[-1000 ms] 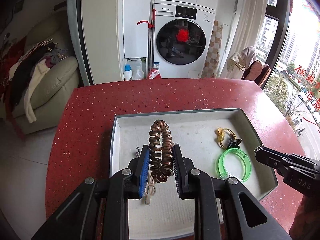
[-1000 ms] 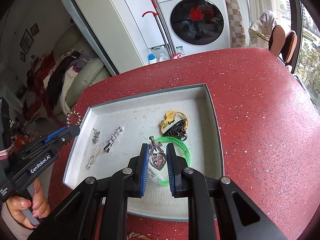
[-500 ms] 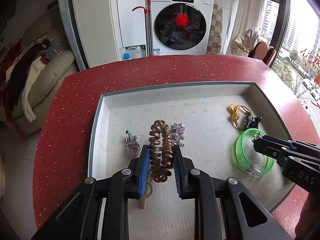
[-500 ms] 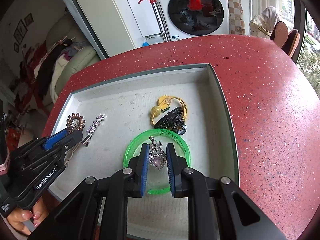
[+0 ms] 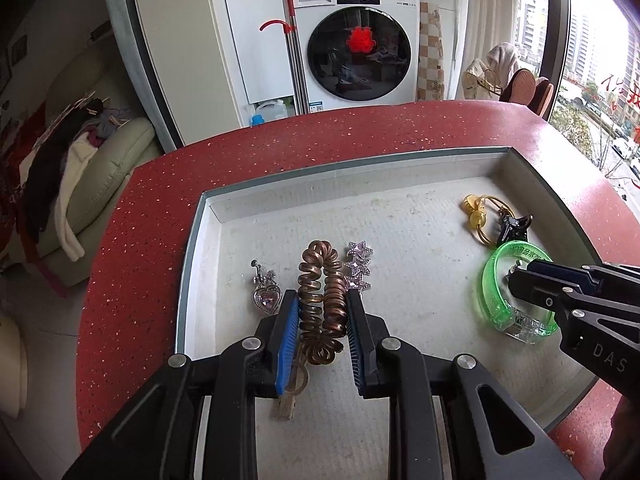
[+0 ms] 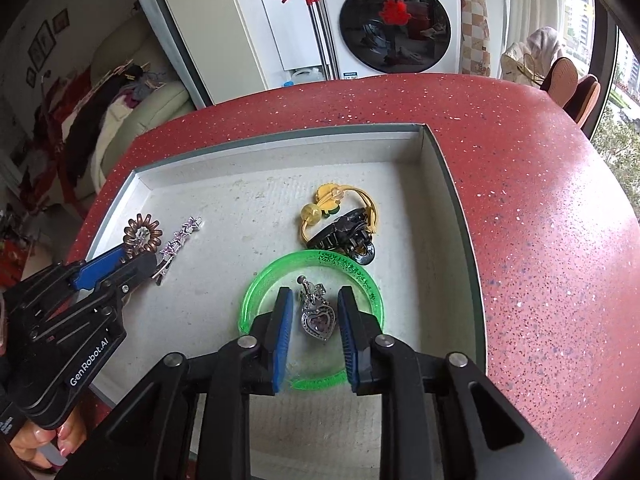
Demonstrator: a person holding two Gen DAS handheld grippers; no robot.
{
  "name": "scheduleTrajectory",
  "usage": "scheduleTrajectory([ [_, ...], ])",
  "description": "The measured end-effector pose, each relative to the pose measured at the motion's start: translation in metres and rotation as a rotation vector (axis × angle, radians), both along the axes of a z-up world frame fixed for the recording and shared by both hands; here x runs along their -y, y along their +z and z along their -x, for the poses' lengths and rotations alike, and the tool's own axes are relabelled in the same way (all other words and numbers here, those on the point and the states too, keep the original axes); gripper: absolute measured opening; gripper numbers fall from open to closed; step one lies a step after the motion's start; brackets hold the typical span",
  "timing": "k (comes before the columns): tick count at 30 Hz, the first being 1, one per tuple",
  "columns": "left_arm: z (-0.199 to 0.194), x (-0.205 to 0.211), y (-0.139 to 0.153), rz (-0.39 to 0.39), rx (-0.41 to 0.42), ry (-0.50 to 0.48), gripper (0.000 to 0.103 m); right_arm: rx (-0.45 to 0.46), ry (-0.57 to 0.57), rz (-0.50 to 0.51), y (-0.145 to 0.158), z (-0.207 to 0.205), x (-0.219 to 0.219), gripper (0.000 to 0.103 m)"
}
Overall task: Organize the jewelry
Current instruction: 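Open the left tool to drop the hair tie while the right tool releases the pendant inside the green bangle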
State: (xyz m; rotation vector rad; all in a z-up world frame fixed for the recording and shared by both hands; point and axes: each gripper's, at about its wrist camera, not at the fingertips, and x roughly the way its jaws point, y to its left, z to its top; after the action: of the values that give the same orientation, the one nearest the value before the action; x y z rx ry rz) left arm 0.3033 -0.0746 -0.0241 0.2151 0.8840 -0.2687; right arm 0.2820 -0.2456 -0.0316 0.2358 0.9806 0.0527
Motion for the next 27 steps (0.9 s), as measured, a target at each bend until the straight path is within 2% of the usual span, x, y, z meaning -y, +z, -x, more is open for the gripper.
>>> scheduleTrajectory([
  [1, 0.0, 0.0, 0.0, 0.0, 0.0, 0.003, 0.042, 0.008, -0.002, -0.005, 0.002, 0.002, 0.001, 0.049],
  [5, 0.002, -0.003, 0.001, -0.002, 0.0, 0.009, 0.042, 0.049, -0.005, -0.05, 0.011, 0.01, 0.004, 0.053],
  [7, 0.003, -0.003, 0.001, 0.0, 0.0, 0.009, 0.042, 0.072, -0.013, -0.062, 0.017, 0.016, 0.006, 0.06],
  [12, 0.005, -0.005, 0.005, 0.008, 0.009, 0.017, 0.043, 0.102, -0.024, -0.075, 0.028, 0.028, 0.009, 0.063],
  [13, 0.006, -0.005, 0.006, 0.011, 0.013, 0.019, 0.055, 0.105, -0.026, -0.077, 0.03, 0.03, 0.009, 0.063],
  [14, 0.007, -0.006, 0.008, 0.017, 0.021, 0.022, 0.078, 0.109, -0.029, -0.08, 0.032, 0.032, 0.01, 0.063],
  [15, 0.01, -0.007, 0.011, 0.023, 0.041, 0.029, 0.086, 0.112, -0.032, -0.085, 0.033, 0.034, 0.01, 0.063],
  [17, 0.015, -0.008, 0.018, 0.029, 0.08, 0.03, 0.088, 0.114, -0.037, -0.093, 0.035, 0.037, 0.011, 0.063],
  [27, 0.02, -0.011, 0.025, 0.051, 0.062, 0.032, 0.088, 0.108, -0.045, -0.111, 0.036, 0.053, 0.012, 0.064],
])
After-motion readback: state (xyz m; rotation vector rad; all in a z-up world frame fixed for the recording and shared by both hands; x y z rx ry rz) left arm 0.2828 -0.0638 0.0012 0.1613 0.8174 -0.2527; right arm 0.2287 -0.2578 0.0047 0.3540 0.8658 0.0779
